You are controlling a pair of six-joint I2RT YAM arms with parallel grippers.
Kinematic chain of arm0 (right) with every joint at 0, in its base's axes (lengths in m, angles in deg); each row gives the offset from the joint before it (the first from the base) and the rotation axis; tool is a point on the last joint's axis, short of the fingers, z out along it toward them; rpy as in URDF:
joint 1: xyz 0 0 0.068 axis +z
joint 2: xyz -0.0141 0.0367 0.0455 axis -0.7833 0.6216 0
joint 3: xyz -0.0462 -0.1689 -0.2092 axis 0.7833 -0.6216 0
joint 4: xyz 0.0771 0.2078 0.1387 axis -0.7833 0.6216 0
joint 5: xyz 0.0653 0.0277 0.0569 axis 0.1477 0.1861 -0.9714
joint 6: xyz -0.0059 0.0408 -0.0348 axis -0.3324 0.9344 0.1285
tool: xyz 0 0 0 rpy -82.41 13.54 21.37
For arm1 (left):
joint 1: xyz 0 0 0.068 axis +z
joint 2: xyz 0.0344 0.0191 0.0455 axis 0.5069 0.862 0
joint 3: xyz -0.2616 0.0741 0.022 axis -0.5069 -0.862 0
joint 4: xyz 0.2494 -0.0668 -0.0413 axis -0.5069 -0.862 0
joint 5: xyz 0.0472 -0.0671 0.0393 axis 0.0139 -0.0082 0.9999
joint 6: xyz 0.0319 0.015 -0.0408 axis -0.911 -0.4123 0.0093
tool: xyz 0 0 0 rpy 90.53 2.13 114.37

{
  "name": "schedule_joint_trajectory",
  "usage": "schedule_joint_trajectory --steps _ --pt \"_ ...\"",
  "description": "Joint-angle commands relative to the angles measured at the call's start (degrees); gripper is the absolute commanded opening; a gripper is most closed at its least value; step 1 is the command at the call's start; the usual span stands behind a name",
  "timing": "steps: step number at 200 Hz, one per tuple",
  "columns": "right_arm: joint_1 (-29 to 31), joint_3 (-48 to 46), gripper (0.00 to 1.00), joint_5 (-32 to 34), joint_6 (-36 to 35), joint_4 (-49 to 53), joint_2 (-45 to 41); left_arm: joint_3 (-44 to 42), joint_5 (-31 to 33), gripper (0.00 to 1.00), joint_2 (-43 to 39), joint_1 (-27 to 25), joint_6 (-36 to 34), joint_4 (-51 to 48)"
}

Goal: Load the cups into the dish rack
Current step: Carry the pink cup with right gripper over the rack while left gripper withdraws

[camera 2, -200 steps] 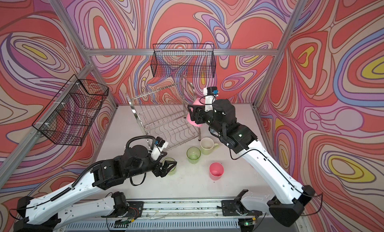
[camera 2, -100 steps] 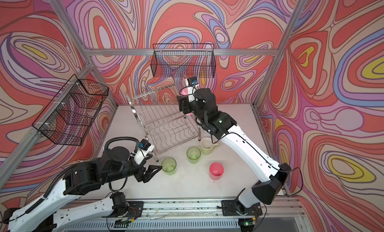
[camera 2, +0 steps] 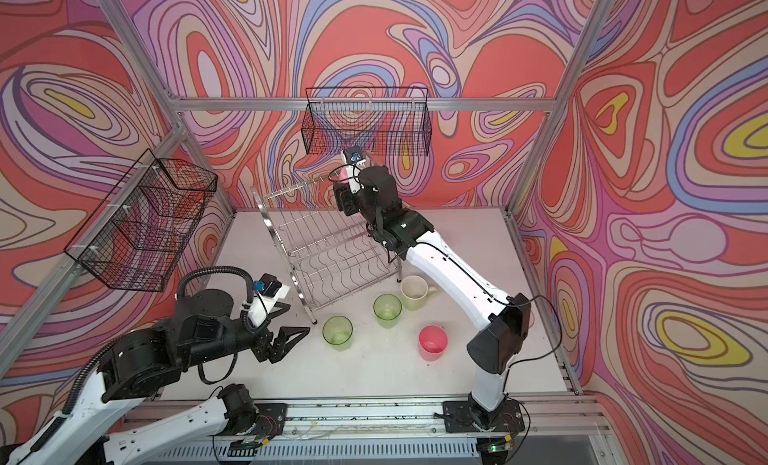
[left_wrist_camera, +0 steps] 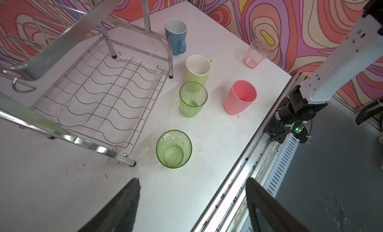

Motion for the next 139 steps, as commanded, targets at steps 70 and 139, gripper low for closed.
schedule_joint_trajectory --steps 70,139 --pt "0.15 5.53 0.54 0.75 -3.79 -1.57 6.01 14.93 -5.65 0.82 9.58 7.15 -10.25 1.84" --pt "-1.71 5.1 0.54 -1.92 -2.87 -3.96 8.02 18.3 -17.02 0.82 13.3 18.5 -12.34 5.75"
